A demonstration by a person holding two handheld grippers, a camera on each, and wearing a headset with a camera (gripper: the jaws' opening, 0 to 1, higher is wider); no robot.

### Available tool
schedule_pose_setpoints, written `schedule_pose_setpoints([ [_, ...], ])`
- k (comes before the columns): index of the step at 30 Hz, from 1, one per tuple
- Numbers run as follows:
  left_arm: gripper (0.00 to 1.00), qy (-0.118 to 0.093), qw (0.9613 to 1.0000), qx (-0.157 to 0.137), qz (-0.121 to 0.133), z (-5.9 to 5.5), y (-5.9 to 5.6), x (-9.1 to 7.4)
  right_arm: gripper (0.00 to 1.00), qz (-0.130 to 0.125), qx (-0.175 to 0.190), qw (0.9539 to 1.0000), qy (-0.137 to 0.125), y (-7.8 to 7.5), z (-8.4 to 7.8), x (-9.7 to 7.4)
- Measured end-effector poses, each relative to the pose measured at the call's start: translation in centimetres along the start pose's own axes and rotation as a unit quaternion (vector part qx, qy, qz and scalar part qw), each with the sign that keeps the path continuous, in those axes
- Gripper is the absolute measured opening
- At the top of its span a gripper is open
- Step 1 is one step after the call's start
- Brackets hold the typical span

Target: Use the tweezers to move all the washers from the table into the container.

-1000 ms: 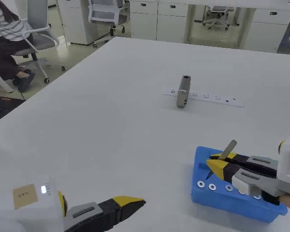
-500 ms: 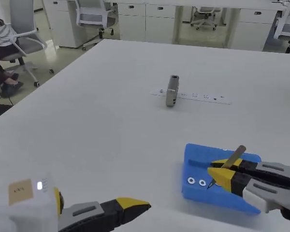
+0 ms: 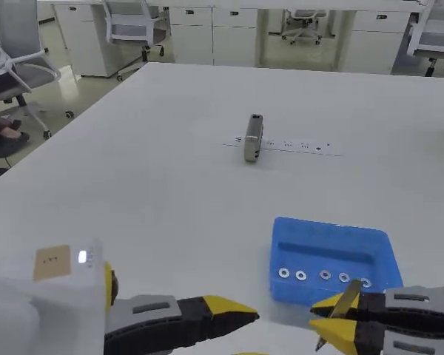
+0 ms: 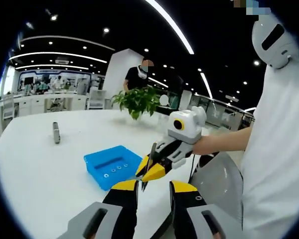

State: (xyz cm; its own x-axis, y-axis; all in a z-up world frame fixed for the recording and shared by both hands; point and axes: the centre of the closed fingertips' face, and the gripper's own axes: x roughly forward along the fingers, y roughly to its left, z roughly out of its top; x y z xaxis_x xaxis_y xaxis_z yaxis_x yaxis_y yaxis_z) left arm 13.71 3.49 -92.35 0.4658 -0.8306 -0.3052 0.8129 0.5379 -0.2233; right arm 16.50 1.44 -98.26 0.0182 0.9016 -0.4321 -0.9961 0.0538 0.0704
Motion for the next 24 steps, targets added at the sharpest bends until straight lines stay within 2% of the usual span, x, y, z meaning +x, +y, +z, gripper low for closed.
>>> schedule_pose_setpoints([
  [1, 0.21, 0.011, 0.9999, 0.006, -0.011, -0.1, -0.4, 0.2, 0.03, 0.010, -0.001, 0.9999, 0.002, 0.5, -0.2, 0.0],
  [5, 0.20, 0.027, 0.9988, 0.019, -0.037, 0.1, -1.4, 1.1, 0.03, 0.051, -0.027, 0.9976, 0.039, 2.7, -1.6, -0.2],
  [7, 0.20, 0.029, 0.9984, 0.021, -0.045, 0.3, -1.8, 1.5, 0.03, 0.064, -0.035, 0.9961, 0.050, 3.4, -2.1, -0.2],
  [9, 0.19, 0.028, 0.9975, 0.014, -0.063, 0.6, -2.4, 2.0, 0.03, 0.075, -0.043, 0.9944, 0.060, 4.2, -2.6, -0.3],
  [11, 0.17, 0.036, 0.9962, 0.020, -0.077, 0.6, -3.0, 2.6, 0.03, 0.077, -0.048, 0.9936, 0.067, 4.6, -2.9, -0.3],
  [13, 0.16, 0.052, 0.9938, 0.033, -0.093, 0.3, -3.6, 3.0, 0.03, 0.078, -0.055, 0.9927, 0.074, 4.9, -3.2, -0.4],
  [19, 0.09, 0.068, 0.9886, 0.048, -0.126, 0.2, -5.0, 4.3, 0.03, 0.080, -0.071, 0.9898, 0.095, 5.6, -4.0, -0.8],
  [24, 0.06, 0.083, 0.9852, 0.060, -0.137, -0.2, -5.4, 4.9, 0.03, 0.071, -0.074, 0.9892, 0.104, 5.6, -4.5, -1.2],
])
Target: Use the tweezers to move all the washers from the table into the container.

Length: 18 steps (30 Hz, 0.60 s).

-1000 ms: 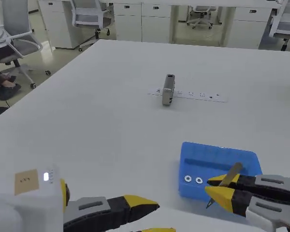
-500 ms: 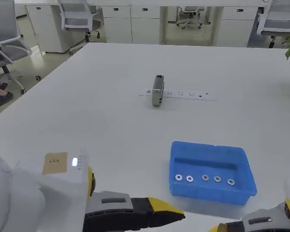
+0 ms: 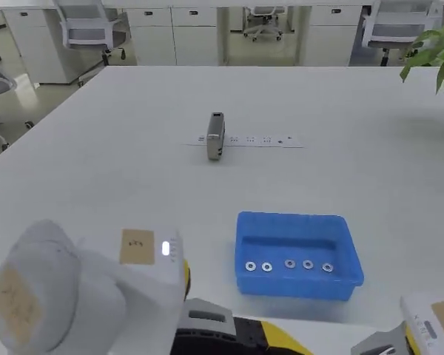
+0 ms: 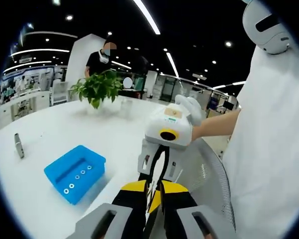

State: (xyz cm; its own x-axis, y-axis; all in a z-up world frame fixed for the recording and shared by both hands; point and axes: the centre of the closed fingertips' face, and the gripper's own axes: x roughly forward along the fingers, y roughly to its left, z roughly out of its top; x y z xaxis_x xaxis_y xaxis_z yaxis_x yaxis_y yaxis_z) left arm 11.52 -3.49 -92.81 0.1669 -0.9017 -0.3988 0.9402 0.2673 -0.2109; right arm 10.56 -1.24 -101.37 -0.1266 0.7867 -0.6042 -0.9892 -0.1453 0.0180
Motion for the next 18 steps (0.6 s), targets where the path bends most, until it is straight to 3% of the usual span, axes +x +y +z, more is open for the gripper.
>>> schedule_pose_setpoints([
  [3, 0.00, 0.010, 0.9998, 0.014, -0.003, -0.1, 0.0, 0.3, 0.03, -0.003, -0.004, 1.0000, 0.005, 0.1, -0.1, -0.1],
  [12, 0.00, 0.030, 0.9988, 0.031, -0.021, -0.4, 0.2, 1.1, 0.03, -0.024, -0.014, 0.9994, 0.020, -0.3, -0.3, -0.5],
  [18, 0.00, 0.059, 0.9977, 0.033, -0.010, -1.5, 1.4, 0.9, 0.03, -0.051, -0.016, 0.9980, 0.034, -1.6, -0.9, -0.4],
])
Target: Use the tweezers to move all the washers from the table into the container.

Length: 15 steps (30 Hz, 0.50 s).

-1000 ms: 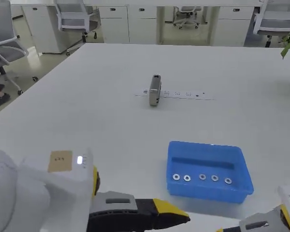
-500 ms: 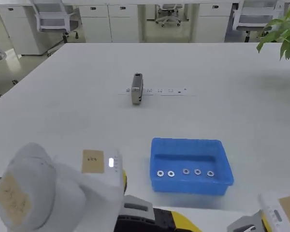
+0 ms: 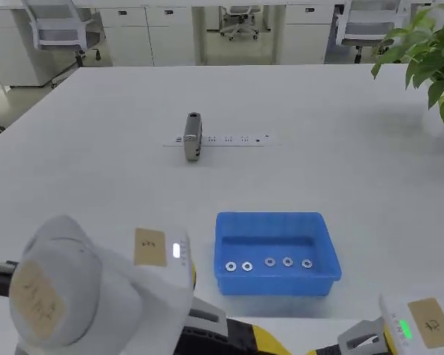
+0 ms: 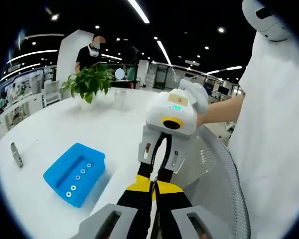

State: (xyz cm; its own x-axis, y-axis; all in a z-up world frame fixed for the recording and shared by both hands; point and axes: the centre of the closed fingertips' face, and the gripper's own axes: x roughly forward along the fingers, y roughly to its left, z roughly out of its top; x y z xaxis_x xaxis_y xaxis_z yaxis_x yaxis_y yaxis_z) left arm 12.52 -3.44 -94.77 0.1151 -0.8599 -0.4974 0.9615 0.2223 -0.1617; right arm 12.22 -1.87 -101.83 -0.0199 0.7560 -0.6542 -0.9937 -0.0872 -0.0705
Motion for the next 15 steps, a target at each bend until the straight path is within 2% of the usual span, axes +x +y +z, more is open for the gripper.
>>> schedule_pose_setpoints([
  [3, 0.00, 0.015, 0.9999, 0.005, 0.007, -0.8, 0.6, -0.1, 0.03, -0.006, -0.001, 1.0000, 0.007, -0.6, -0.4, 0.3],
  [6, 0.00, 0.040, 0.9989, 0.021, 0.016, -1.7, 1.4, -0.1, 0.03, -0.015, -0.003, 0.9998, 0.015, -1.3, -0.9, 0.8],
  [10, 0.00, 0.064, 0.9974, 0.027, 0.019, -2.8, 2.3, 0.3, 0.03, -0.015, 0.000, 0.9995, 0.028, -1.8, -1.7, 1.4],
  [13, 0.00, 0.083, 0.9962, 0.024, 0.007, -3.9, 2.4, 0.7, 0.03, -0.022, -0.007, 0.9986, 0.047, -2.5, -2.7, 1.7],
  [15, 0.00, 0.100, 0.9944, 0.034, 0.004, -4.8, 2.6, 1.0, 0.03, -0.024, -0.002, 0.9984, 0.052, -2.8, -3.0, 1.8],
])
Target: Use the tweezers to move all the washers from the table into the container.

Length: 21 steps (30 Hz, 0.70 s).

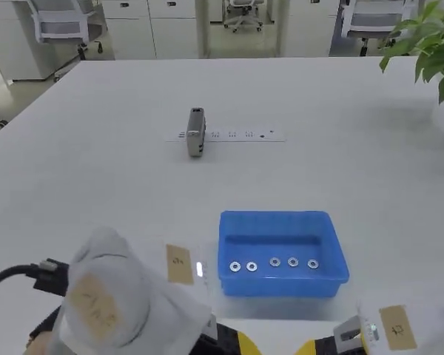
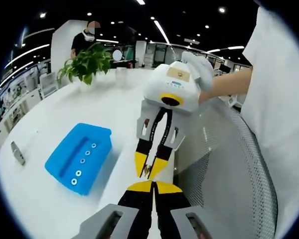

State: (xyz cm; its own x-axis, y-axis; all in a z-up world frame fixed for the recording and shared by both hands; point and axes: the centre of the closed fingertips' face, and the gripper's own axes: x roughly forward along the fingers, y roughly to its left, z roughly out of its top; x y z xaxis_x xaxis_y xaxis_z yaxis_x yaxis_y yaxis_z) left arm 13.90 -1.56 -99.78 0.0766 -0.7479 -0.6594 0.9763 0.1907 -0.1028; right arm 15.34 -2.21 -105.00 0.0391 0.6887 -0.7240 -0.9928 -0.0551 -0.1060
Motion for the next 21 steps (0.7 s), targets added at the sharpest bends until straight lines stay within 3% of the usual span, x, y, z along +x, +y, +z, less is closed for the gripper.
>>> schedule_pose_setpoints([
  [2, 0.00, 0.007, 1.0000, 0.002, 0.006, -0.6, 0.3, 0.5, 0.03, 0.005, -0.008, 0.9999, -0.006, 0.0, 0.1, 0.1],
  [5, 0.00, -0.020, 0.9997, -0.015, 0.003, 0.1, 0.5, 0.3, 0.03, 0.007, -0.010, 0.9999, 0.001, -0.1, -0.2, 0.4],
  [9, 0.00, -0.011, 0.9997, -0.008, 0.019, -0.4, 1.1, 0.1, 0.03, 0.008, -0.002, 1.0000, -0.001, -0.4, -0.4, 0.7],
  [21, 0.02, -0.008, 0.9987, -0.025, 0.044, -1.5, 1.8, -0.6, 0.03, 0.014, -0.004, 0.9999, 0.001, -0.1, -1.0, 1.3],
])
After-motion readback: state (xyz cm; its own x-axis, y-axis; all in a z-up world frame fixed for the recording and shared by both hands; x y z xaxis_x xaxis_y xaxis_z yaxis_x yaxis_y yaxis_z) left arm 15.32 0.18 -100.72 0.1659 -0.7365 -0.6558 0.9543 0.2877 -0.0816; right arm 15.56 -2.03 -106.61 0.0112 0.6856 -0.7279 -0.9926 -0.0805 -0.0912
